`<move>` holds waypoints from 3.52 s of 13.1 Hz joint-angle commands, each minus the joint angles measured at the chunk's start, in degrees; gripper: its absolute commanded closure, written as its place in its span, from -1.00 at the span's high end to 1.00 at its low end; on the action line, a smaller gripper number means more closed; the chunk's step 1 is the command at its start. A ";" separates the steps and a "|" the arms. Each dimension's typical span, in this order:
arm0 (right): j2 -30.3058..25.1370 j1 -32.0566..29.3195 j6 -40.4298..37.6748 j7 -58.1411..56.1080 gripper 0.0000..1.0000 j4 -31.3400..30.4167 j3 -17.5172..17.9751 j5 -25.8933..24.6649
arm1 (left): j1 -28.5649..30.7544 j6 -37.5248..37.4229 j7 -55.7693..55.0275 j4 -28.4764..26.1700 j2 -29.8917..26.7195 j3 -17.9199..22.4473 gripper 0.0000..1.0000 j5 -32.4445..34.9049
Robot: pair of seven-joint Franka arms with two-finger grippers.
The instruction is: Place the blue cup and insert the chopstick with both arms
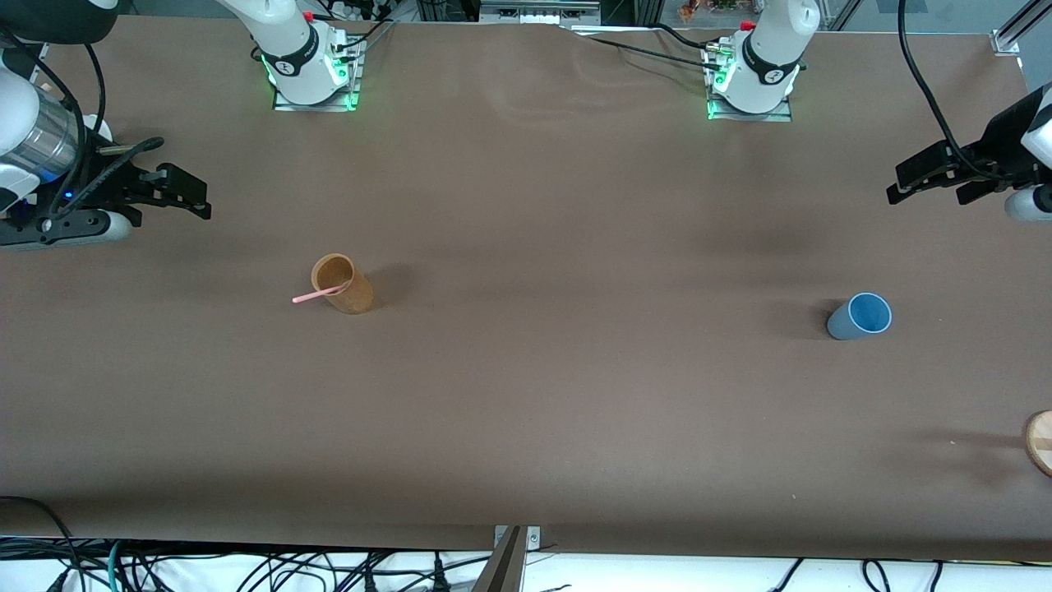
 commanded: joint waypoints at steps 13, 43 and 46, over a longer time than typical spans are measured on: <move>5.40 1.03 8.71 5.55 1.00 -0.26 0.65 2.82 | -0.50 -0.18 -0.52 0.36 0.68 -0.41 1.00 3.38; 9.37 5.87 44.24 15.76 0.31 -28.57 1.44 3.00 | -0.06 18.24 0.44 -9.98 14.74 -0.23 1.00 7.07; 9.28 5.87 43.80 15.76 -0.48 -28.65 1.44 3.00 | -0.06 28.08 4.04 -18.15 13.69 0.99 1.00 7.78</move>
